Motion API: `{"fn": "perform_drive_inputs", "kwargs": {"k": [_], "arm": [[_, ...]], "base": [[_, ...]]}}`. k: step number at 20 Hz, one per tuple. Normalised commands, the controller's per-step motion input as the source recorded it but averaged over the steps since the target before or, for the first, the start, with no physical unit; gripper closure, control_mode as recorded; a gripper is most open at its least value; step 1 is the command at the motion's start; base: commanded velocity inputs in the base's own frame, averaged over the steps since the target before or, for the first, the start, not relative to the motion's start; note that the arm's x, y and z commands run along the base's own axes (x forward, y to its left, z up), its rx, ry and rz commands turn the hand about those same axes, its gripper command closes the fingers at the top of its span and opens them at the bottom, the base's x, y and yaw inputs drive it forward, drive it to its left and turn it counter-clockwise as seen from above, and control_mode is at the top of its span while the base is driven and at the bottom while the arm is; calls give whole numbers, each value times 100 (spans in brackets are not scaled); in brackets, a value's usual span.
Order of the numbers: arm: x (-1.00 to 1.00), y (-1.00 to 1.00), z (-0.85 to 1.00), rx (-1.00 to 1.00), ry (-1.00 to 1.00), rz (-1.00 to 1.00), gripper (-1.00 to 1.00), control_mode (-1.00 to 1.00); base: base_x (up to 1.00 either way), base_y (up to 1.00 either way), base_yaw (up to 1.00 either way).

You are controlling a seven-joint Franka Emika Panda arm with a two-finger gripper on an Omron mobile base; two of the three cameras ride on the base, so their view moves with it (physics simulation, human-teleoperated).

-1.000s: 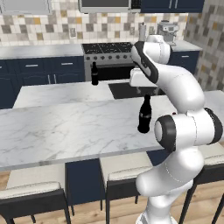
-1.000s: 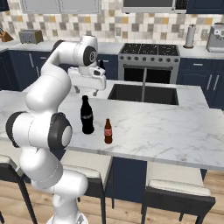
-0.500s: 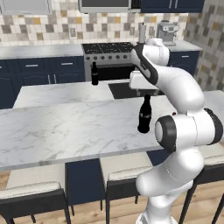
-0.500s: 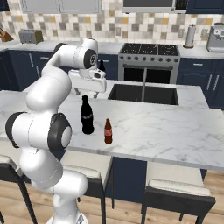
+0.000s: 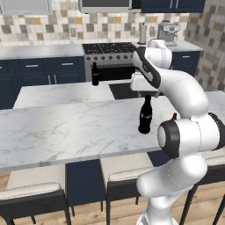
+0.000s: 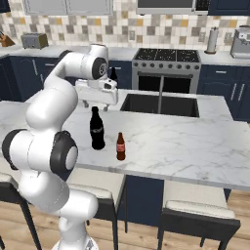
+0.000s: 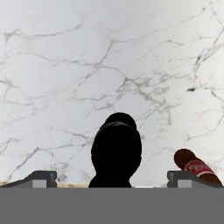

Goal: Place the large bottle from the dining counter next to the other large bottle outside the sink, and place the small bottle from the dining counter next to the other small bottle inside the sink.

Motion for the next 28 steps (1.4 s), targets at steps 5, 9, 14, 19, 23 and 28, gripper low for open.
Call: {"fn": "perform_drive_inputs", "kwargs": {"k": [5, 9, 14, 19, 23, 28], "arm": [[-18, 3, 1, 0, -1, 0, -100, -100], [15, 5, -2, -2, 0, 0, -100, -100], [0, 3, 0, 0, 0, 0, -100, -100], [-5, 0, 0, 0, 0, -1, -100, -100], [-8, 0, -3, 0, 0, 0, -100, -100], [0, 0, -18, 0, 0, 0, -100, -100]], "base": [[0, 0, 0], [0, 0, 0], [0, 0, 0], [0, 0, 0], [0, 0, 0], [0, 0, 0]]}}
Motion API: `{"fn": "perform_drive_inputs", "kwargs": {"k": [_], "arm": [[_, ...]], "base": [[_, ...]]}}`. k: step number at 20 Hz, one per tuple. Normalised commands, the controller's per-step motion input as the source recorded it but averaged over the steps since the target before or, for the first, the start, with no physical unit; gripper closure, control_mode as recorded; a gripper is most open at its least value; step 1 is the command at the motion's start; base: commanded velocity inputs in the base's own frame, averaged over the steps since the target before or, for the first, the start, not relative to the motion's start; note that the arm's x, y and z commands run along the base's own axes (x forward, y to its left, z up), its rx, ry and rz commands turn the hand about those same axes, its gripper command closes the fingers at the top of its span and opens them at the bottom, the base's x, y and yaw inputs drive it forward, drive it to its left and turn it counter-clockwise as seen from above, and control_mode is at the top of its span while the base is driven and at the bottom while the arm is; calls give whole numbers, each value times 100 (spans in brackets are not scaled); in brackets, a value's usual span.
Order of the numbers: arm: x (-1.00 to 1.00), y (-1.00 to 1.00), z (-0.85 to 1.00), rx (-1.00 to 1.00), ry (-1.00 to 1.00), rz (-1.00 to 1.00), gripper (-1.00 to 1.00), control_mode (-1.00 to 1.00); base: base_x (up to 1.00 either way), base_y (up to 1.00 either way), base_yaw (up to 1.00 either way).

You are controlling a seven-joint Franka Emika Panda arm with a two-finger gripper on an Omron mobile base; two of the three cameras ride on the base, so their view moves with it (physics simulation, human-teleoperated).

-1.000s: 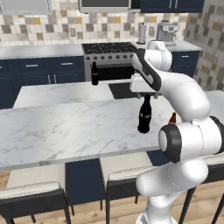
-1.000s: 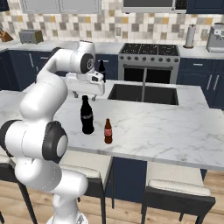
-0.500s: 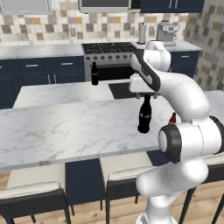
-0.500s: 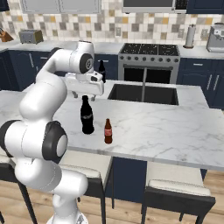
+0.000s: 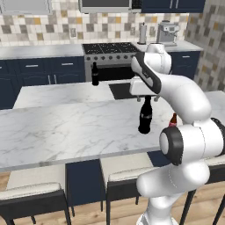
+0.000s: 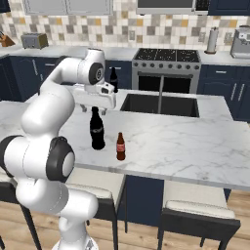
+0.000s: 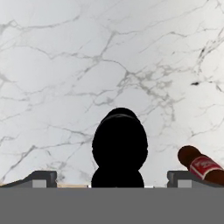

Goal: Place the large bottle from the dining counter next to the other large bottle outside the sink, and place the small bottle from the dining counter next to the other small bottle inside the sink.

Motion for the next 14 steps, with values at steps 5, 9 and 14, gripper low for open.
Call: {"fn": "perform_drive_inputs", "kwargs": {"k": [5, 9, 14], "arm": [[0, 0, 0, 0, 0, 0, -100, -100], [2, -8, 0, 0, 0, 0, -100, -100], [6, -24, 0, 0, 0, 0, -100, -100]], "base": [[0, 0, 0], [0, 0, 0], [0, 0, 0]]}}
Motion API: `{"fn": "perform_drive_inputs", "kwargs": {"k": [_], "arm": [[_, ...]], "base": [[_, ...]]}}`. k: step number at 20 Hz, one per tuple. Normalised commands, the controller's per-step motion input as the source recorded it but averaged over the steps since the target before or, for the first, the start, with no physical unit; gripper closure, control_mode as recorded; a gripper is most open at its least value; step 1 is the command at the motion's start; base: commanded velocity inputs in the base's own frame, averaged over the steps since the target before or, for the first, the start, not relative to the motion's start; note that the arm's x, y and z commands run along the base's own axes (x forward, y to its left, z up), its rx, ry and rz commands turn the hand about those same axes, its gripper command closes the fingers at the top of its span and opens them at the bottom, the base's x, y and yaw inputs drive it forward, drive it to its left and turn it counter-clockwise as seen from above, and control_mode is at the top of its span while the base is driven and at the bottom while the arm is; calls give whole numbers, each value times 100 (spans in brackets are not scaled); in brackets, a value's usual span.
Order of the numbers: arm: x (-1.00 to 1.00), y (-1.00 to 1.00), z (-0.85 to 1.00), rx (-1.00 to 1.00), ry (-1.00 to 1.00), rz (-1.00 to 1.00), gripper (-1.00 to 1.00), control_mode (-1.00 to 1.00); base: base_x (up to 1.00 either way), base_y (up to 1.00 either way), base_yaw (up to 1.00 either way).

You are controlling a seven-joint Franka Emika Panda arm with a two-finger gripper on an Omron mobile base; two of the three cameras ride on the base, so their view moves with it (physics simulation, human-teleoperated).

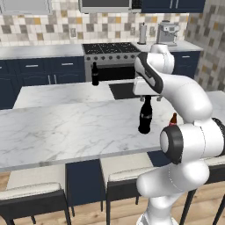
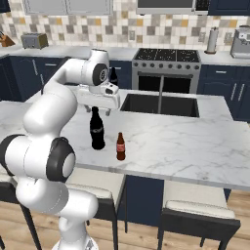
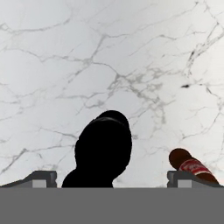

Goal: Place the large bottle from the dining counter next to the other large bottle outside the sink, and place the small bottle from the dining counter next to the other small bottle inside the sink.

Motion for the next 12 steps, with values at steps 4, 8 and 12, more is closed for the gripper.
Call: {"fn": "perform_drive_inputs", "kwargs": {"k": [4, 8, 12], "arm": [[0, 0, 0, 0, 0, 0, -100, -100], [0, 7, -3, 0, 0, 0, -100, -100], [0, 18, -5, 0, 0, 0, -100, -100]], "base": [[0, 0, 0], [0, 0, 0], [0, 0, 0]]}}
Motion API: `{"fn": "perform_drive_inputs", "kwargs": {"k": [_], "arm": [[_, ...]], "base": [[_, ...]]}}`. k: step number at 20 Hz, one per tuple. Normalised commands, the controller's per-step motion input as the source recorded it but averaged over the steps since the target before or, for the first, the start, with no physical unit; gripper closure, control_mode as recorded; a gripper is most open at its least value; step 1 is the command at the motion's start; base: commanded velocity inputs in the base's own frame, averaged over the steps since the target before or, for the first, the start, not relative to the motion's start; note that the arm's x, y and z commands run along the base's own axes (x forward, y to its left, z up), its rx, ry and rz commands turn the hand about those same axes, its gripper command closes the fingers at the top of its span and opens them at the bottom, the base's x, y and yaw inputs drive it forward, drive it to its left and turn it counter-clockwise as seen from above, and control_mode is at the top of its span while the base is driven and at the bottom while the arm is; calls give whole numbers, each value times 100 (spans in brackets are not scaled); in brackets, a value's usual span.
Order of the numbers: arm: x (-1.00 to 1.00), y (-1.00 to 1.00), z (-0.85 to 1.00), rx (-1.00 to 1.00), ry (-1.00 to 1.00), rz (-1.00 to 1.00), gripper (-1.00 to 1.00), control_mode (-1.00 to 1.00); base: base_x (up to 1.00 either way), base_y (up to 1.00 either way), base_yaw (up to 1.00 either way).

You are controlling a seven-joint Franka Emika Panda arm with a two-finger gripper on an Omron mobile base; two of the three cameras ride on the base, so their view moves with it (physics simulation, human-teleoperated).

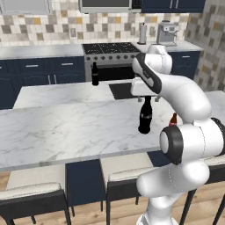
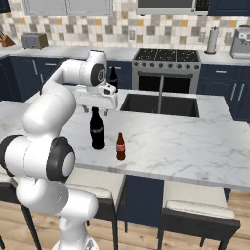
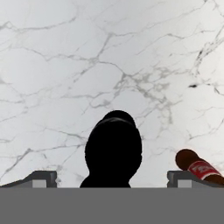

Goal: Place the large bottle from the dining counter next to the other large bottle outside the sink, and place the small bottle from the dining counter next to the other small bottle inside the sink.

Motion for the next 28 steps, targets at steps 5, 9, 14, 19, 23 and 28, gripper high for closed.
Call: {"fn": "perform_drive_inputs", "kwargs": {"k": [5, 9, 14, 19, 23, 28], "arm": [[0, 1, 0, 0, 0, 0, -100, -100], [0, 0, 0, 0, 0, 0, -100, -100], [0, 0, 0, 0, 0, 0, 100, -100], [0, 0, 0, 0, 0, 0, 100, -100], [0, 0, 0, 0, 0, 0, 100, -100], [-6, 9, 6, 0, 0, 0, 100, -100]], "base": [[0, 0, 0], [0, 0, 0], [0, 0, 0], [0, 0, 0], [0, 0, 0], [0, 0, 0]]}}
